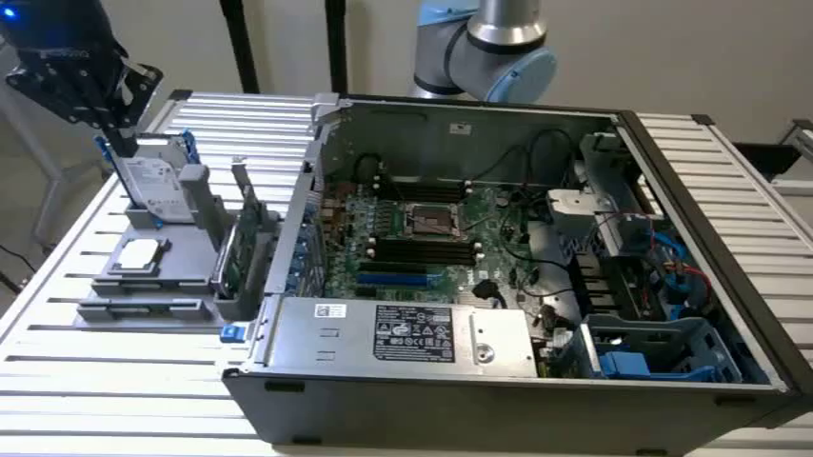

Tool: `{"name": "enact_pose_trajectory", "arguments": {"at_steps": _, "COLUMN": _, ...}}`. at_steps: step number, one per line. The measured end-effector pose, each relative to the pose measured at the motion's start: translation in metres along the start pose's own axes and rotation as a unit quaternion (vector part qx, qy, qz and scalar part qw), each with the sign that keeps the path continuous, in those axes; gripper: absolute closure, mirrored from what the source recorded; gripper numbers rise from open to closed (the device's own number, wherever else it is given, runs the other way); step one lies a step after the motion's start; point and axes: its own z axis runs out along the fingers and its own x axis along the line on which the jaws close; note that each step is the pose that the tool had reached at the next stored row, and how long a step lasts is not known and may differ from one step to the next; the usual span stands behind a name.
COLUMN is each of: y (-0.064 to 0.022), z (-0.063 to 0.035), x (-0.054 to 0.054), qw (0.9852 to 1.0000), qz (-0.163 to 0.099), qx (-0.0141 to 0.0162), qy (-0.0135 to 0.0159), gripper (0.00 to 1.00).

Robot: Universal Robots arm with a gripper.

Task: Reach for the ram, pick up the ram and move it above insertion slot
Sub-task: 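Reach for the ram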

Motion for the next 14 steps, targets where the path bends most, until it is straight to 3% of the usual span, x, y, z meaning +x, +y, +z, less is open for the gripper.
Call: {"name": "enact_pose_trajectory", "arguments": {"at_steps": 14, "y": -0.002, "z": -0.0002, "x": 0.0001, "qw": 1.0, "qz": 0.0, "qx": 0.0001, "qy": 0.0001, "gripper": 0.89}}
